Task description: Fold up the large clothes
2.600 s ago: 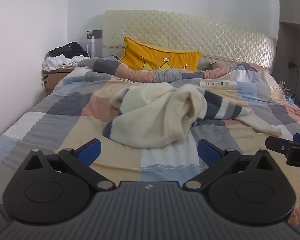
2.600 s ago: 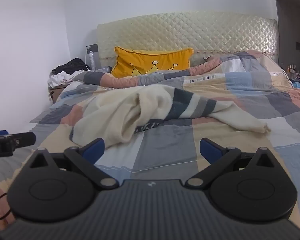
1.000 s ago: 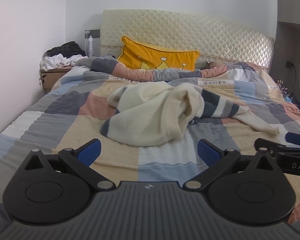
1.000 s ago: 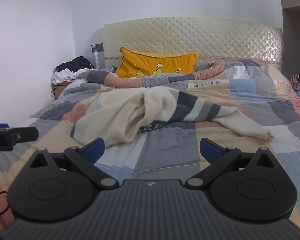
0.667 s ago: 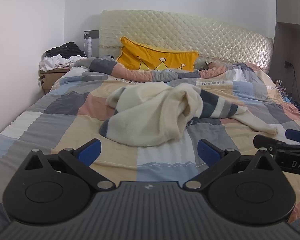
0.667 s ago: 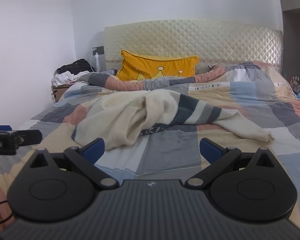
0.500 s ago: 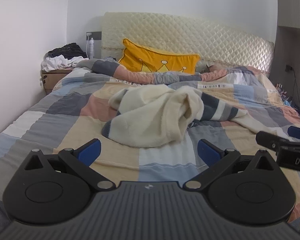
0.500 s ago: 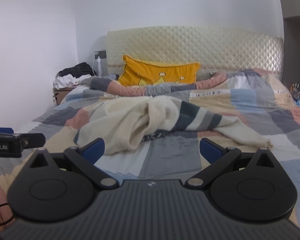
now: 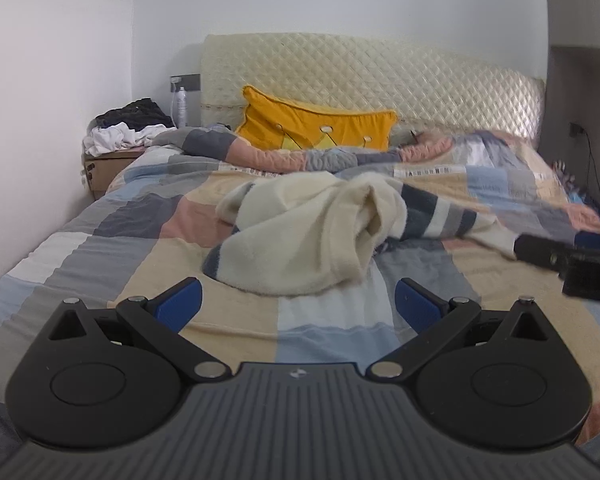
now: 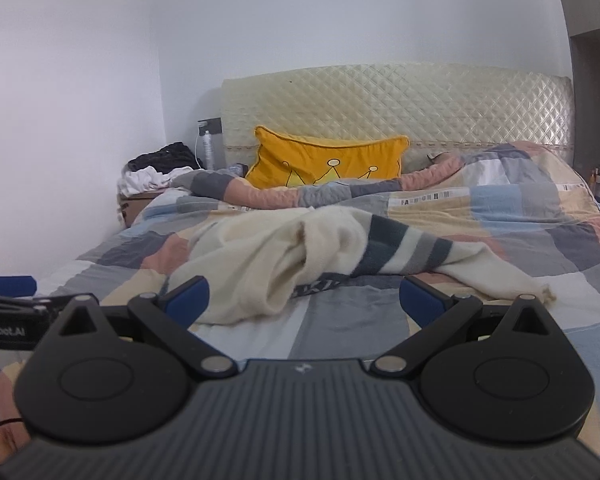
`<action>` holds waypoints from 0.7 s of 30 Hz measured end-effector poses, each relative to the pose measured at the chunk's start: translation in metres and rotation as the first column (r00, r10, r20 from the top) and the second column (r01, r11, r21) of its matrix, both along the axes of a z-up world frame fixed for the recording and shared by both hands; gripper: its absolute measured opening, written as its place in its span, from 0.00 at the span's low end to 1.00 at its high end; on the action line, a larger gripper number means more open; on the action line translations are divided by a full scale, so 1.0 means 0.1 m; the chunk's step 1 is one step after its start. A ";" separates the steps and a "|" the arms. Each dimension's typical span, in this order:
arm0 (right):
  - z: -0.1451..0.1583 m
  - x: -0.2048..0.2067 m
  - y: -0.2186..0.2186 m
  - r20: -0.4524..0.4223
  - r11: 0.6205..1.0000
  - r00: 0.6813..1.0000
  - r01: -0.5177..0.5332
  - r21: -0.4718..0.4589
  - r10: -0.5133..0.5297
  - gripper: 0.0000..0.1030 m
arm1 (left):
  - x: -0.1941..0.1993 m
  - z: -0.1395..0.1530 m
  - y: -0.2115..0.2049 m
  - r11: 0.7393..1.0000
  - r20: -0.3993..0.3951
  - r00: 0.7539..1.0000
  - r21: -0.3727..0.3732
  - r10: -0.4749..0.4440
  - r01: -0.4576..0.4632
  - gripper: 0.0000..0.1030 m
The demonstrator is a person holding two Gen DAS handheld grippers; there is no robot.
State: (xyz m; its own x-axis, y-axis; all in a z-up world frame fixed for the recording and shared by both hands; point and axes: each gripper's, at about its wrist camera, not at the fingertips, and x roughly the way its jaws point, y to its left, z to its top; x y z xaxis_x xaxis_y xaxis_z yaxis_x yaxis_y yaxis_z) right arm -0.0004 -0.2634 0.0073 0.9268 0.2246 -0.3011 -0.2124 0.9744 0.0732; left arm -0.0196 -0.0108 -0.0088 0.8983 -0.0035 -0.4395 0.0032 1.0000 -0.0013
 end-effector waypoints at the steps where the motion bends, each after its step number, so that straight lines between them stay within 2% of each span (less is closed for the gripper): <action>1: -0.02 0.01 -0.01 -0.002 1.000 1.000 0.002 0.001 -0.002 1.00 | 0.04 0.00 -0.04 1.000 -0.008 1.000 0.015 -0.002 0.002 1.00; 5: -0.03 0.05 -0.07 -0.017 1.000 1.000 0.002 0.028 -0.001 1.00 | 0.09 -0.02 -0.07 1.000 -0.014 1.000 -0.005 -0.006 0.006 1.00; 9: -0.04 0.04 -0.03 -0.007 1.000 1.000 0.006 -0.010 -0.006 1.00 | 0.13 -0.06 -0.09 1.000 -0.027 1.000 0.000 -0.001 0.001 1.00; 21: -0.03 0.02 -0.04 -0.009 1.000 1.000 0.025 -0.006 -0.025 1.00 | 0.12 -0.09 -0.10 1.000 -0.017 1.000 -0.026 -0.005 0.004 1.00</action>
